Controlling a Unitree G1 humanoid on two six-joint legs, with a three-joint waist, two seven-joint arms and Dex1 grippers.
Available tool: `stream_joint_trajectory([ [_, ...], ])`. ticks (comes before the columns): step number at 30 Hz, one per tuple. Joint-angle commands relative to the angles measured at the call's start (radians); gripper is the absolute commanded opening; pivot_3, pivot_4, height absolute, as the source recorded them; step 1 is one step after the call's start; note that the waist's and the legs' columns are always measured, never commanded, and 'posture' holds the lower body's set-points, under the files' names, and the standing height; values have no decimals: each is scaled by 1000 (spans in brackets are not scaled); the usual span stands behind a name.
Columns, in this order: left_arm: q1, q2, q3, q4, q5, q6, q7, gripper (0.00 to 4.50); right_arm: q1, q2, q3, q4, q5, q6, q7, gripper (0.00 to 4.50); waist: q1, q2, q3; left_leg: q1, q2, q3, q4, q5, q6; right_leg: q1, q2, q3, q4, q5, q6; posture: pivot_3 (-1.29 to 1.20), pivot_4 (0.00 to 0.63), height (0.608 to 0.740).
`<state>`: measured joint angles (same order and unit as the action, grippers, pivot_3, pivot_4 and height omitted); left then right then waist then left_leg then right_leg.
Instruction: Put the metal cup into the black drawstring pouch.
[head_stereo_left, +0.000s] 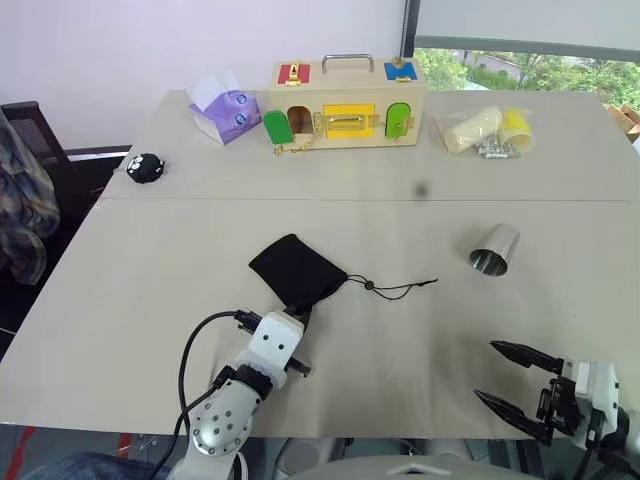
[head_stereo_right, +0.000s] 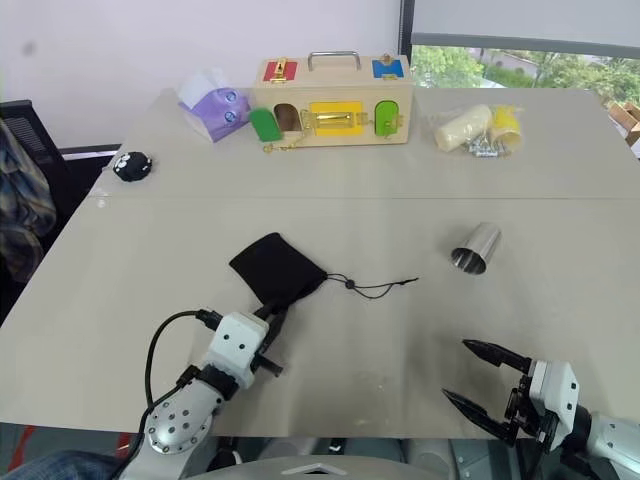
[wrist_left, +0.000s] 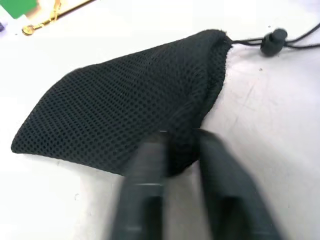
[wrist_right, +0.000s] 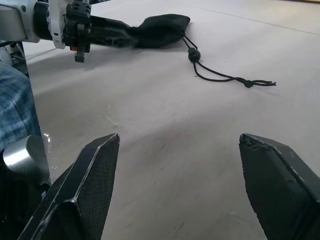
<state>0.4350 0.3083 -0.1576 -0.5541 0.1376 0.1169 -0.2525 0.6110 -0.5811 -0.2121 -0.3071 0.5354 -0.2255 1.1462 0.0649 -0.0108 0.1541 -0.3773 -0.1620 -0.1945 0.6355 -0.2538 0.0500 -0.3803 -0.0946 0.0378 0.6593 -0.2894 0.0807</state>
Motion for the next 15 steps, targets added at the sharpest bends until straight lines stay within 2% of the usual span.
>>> stream_joint_trajectory([
  [1,1,-2,1,-12,7,-31,7,99,11,5,-22,-3,7,-25,6,3872,1,0,0,0,0,0,0,0,0,0,0,0,0,0,0,0,150,740],
  [6,8,-12,20,-13,-3,-46,16,99,15,4,-27,2,7,-34,5,3872,1,0,0,0,0,0,0,0,0,0,0,0,0,0,0,0,150,740],
  [10,-25,-53,44,-17,-80,-27,10,99,6,11,-40,-10,12,-26,-30,3872,1,0,0,0,0,0,0,0,0,0,0,0,0,0,0,0,150,740],
  [15,-80,-102,72,-37,-263,62,-43,99,-76,51,-73,-47,4,88,-240,3872,1,0,0,0,0,0,1,0,0,0,1,0,2,0,0,0,150,740],
])
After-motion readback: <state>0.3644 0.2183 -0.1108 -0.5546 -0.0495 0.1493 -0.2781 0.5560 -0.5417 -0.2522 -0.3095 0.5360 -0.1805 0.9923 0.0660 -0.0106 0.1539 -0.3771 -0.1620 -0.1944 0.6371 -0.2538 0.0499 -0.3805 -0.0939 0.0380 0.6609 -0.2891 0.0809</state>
